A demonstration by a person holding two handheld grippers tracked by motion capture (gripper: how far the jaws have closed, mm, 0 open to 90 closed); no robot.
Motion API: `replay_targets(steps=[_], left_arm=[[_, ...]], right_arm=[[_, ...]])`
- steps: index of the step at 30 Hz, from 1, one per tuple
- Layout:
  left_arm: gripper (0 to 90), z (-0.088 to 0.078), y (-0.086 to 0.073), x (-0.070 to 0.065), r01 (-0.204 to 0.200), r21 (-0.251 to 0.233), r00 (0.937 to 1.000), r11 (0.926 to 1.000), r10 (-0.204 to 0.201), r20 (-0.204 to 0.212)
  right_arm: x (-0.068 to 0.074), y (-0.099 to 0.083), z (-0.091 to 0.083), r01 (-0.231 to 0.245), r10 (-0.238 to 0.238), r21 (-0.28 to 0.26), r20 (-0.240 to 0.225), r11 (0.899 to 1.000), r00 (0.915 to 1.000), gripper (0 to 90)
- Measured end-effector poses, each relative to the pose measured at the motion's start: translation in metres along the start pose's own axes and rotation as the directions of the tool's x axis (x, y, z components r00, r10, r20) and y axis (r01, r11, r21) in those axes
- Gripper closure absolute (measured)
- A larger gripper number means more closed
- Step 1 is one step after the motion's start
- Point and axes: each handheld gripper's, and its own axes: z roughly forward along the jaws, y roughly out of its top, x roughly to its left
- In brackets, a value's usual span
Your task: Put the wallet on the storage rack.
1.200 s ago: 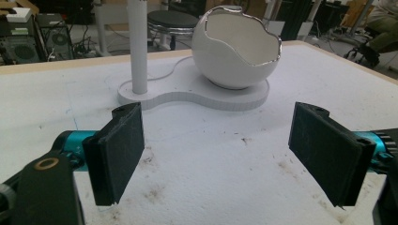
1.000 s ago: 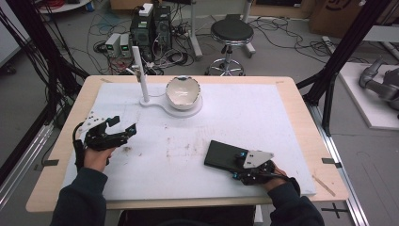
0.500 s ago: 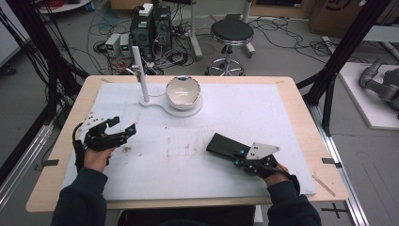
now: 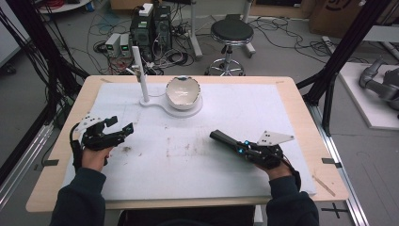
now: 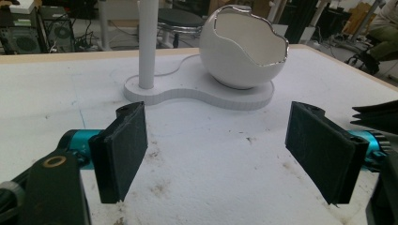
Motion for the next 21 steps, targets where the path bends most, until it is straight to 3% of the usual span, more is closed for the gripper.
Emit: replay_targets(steps=[5,9,11,15,18,21], left_arm=[[21.3,-0.001,0.000,0.000,0.000,-0.002,1.0000,1.0000,0.000,0.000],[21.5,-0.001,0.001,0.000,-0.002,0.000,1.0000,1.0000,0.002,0.001],[21.5,-0.001,0.001,-0.001,0.000,-0.001,1.0000,1.0000,0.000,0.002],[21.7,-0.001,0.001,-0.001,-0.003,0.000,1.0000,1.0000,0.003,0.003],[21.9,-0.001,0.001,0.000,-0.005,0.000,1.0000,1.0000,0.005,0.005],[22.0,-0.001,0.000,0.000,-0.002,0.001,1.0000,1.0000,0.002,0.003]], right_arm=[[-0.007,0.008,-0.003,-0.105,0.101,-0.076,-0.051,0.992,0.9935,83.7],[-0.011,0.014,-0.002,-0.189,0.180,-0.100,-0.089,0.977,0.9796,83.6],[-0.013,0.015,-0.001,-0.202,0.193,-0.102,-0.089,0.974,0.9770,83.5],[-0.028,0.015,0.006,-0.281,0.276,-0.094,-0.059,0.955,0.9593,82.8],[-0.037,0.016,0.012,-0.295,0.293,-0.082,-0.031,0.952,0.9555,81.8],[-0.038,0.018,0.017,-0.283,0.283,-0.066,-0.007,0.957,0.9590,79.8]])
